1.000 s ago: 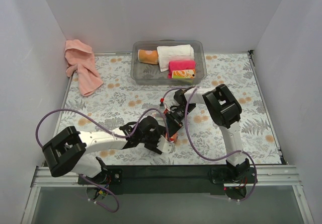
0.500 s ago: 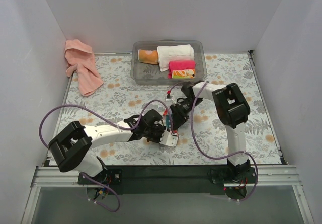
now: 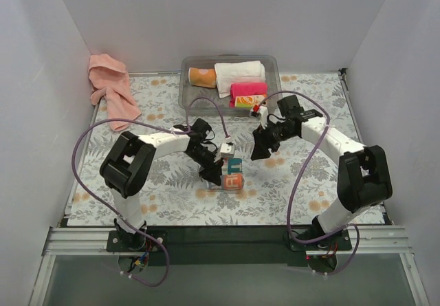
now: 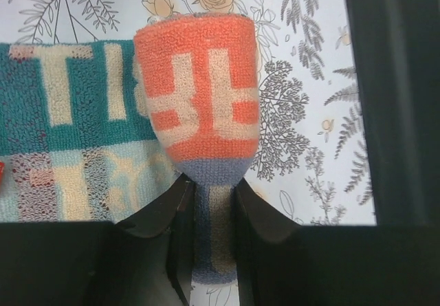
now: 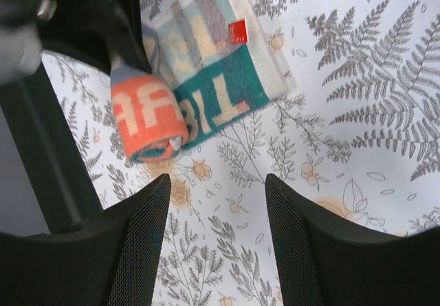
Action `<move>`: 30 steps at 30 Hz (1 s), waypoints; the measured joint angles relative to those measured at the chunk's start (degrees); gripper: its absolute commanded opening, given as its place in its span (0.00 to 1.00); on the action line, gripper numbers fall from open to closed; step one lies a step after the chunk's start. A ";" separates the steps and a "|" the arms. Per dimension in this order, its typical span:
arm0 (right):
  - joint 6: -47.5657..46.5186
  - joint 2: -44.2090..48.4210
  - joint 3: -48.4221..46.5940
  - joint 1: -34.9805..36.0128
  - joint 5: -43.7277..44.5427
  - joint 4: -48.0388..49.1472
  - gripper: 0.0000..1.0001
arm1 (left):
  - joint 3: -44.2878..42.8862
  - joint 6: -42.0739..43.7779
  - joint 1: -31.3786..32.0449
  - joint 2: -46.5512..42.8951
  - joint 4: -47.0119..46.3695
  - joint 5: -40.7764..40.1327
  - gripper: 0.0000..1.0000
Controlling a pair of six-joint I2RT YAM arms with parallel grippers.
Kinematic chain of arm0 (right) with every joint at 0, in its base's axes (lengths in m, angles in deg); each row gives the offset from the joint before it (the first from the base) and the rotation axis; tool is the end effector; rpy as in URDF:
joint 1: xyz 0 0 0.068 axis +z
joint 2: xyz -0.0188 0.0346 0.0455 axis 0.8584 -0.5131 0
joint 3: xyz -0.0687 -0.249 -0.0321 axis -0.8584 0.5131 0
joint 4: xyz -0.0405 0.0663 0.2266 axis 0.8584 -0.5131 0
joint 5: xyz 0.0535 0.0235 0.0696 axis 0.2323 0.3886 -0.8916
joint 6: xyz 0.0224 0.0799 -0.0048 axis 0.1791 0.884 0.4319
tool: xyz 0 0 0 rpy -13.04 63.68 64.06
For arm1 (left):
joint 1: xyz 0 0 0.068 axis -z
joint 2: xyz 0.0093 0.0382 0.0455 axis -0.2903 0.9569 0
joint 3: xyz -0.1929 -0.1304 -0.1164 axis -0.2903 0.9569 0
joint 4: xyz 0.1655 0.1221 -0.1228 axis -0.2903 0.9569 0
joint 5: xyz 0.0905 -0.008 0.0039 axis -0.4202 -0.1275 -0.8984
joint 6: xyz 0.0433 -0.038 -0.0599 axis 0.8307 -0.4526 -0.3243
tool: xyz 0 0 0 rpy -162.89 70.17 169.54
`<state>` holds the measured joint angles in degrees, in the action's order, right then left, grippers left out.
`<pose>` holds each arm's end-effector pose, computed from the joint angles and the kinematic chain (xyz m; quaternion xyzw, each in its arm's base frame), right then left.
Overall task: Roll the towels
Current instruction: Roll the towel
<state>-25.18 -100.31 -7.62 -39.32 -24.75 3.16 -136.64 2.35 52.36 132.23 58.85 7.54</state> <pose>0.2812 0.1531 0.2041 -0.4094 0.8132 0.3437 0.2302 0.2169 -0.2229 0.1298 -0.4136 -0.8039 0.4273 0.0025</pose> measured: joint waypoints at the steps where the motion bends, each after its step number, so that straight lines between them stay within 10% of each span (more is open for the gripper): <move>1: -0.26 1.09 1.22 0.26 0.57 0.46 0.54 | -1.46 0.07 -1.14 1.86 1.75 2.10 0.07; 10: -5.33 11.61 10.84 11.10 9.35 6.34 0.75 | -13.25 1.09 -6.34 15.82 17.09 13.57 0.11; 18: -11.91 14.47 16.13 27.02 20.57 17.25 0.73 | -20.06 3.74 -7.52 22.99 27.23 16.81 0.15; 24: -15.43 8.46 17.03 32.39 25.99 22.56 0.58 | -22.12 4.68 -8.24 25.73 31.50 18.40 0.16; 30: -18.29 4.31 17.90 33.62 28.35 27.32 0.10 | -22.60 4.72 -8.59 26.29 32.85 18.18 0.22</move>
<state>-43.48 -96.00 10.28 -5.70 3.60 30.48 -159.24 7.07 43.77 158.52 91.70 25.72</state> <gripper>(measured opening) 0.279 0.202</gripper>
